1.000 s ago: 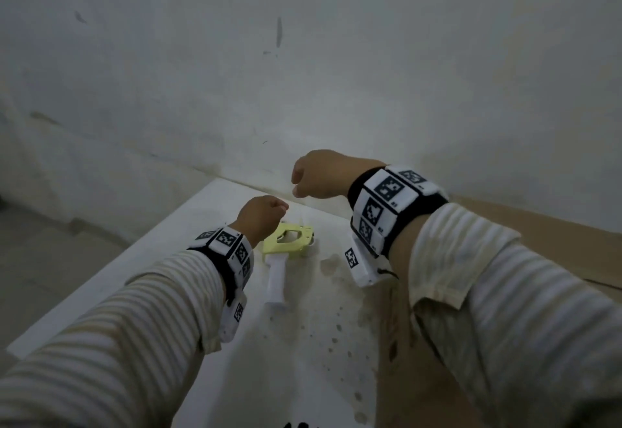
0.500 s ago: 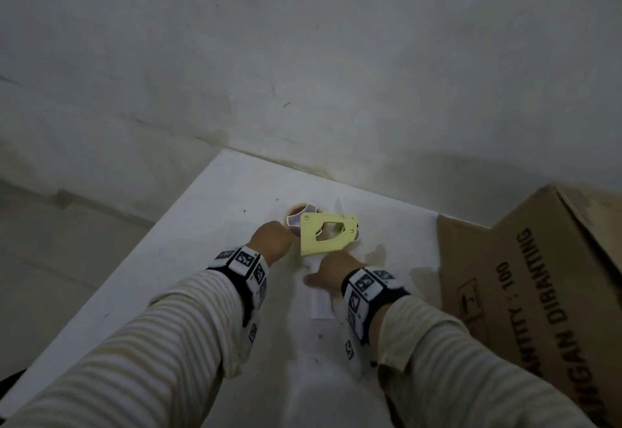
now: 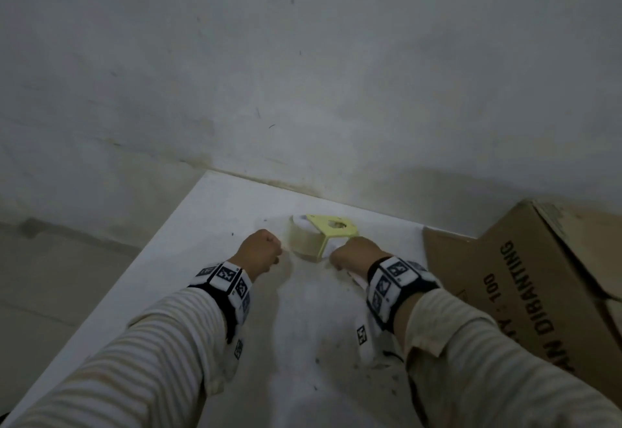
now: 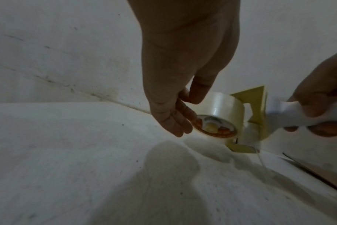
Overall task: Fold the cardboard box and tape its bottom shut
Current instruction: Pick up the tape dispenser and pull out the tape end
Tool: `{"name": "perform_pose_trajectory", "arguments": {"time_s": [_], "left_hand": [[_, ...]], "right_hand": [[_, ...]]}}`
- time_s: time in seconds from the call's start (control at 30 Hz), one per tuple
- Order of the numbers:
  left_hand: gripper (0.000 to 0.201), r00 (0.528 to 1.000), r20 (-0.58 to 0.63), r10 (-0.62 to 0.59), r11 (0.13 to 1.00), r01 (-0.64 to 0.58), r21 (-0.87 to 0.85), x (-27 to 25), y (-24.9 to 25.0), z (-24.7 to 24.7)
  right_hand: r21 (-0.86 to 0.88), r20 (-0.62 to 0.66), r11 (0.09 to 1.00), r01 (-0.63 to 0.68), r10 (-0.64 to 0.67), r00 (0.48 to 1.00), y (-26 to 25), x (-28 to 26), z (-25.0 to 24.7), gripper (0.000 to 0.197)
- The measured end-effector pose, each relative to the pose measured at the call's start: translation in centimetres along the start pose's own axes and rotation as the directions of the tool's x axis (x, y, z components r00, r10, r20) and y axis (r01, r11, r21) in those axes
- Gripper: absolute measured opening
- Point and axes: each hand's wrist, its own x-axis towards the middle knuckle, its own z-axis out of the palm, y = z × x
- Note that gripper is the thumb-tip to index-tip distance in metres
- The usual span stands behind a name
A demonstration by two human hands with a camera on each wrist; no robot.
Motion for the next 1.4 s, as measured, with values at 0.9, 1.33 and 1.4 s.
{"name": "perform_pose_trajectory", "arguments": {"time_s": [0.9, 1.33, 1.4], "left_hand": [[0.069, 0.936, 0.35, 0.034, 0.891, -0.187, 0.414, -2.1, 3.4, 7.1], [0.023, 0.901, -0.178, 0.395, 0.9, -0.34, 0.274, -1.7, 5.8, 4.5], [0.027, 0.904, -0.193, 0.381, 0.917, -0.342, 0.208, -1.5, 5.8, 4.0]], "right_hand": [[0.235, 0.286, 0.939, -0.251, 0.18, 0.941, 3.9, -8.3, -10.2, 0.024], [0.427, 0.226, 0.894, -0.134, 0.038, 0.973, 2.4, -10.5, -12.3, 0.03], [0.477, 0.233, 0.87, -0.126, 0.014, 0.972, 2.4, -10.4, -12.3, 0.03]]}}
